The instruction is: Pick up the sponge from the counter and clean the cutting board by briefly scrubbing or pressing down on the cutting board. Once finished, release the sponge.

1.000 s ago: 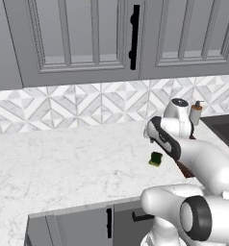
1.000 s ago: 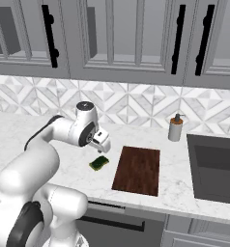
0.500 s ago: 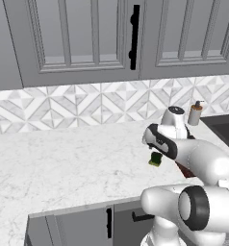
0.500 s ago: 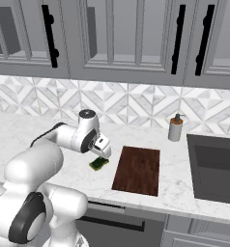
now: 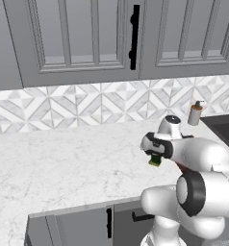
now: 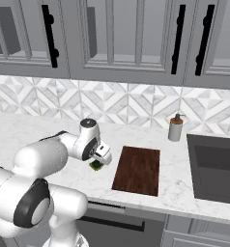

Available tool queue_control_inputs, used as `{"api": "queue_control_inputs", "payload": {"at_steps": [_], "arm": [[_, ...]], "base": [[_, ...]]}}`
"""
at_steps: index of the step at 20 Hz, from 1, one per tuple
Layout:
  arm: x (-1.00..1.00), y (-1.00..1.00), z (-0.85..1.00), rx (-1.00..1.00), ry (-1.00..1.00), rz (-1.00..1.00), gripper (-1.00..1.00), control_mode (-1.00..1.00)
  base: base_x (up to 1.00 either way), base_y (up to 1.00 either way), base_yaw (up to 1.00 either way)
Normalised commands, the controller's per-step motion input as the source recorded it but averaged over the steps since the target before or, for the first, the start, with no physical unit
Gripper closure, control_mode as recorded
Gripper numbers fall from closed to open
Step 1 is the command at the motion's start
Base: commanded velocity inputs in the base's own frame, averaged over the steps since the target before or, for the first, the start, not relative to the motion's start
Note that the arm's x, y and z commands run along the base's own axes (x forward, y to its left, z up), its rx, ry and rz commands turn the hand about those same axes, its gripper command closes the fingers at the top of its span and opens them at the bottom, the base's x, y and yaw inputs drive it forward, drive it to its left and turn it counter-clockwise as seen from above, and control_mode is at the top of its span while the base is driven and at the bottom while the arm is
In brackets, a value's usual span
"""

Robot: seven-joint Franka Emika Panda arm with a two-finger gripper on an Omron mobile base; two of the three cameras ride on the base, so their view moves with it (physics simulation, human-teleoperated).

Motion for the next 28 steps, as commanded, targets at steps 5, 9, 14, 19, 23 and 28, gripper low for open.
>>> {"api": "queue_control_inputs", "payload": {"at_steps": [5,9,14,19,23,28], "arm": [[0.13,0.0,-0.2,0.0,0.01,0.0,-1.0,-1.0],[0.08,0.0,-0.18,0.0,0.0,0.0,-1.0,-1.0],[0.1,0.0,-0.27,0.0,0.0,0.0,-1.0,-1.0],[0.21,0.0,-0.28,0.0,0.0,0.0,1.0,-1.0],[0.2,0.0,-0.27,-0.02,0.01,0.0,1.0,-1.0],[0.0,-0.01,-0.12,0.0,0.0,0.01,1.0,-1.0]], "base": [[0.0,0.0,0.0],[0.0,0.0,0.0],[0.0,0.0,0.0],[0.0,0.0,0.0],[0.0,0.0,0.0],[0.0,0.0,0.0]]}}
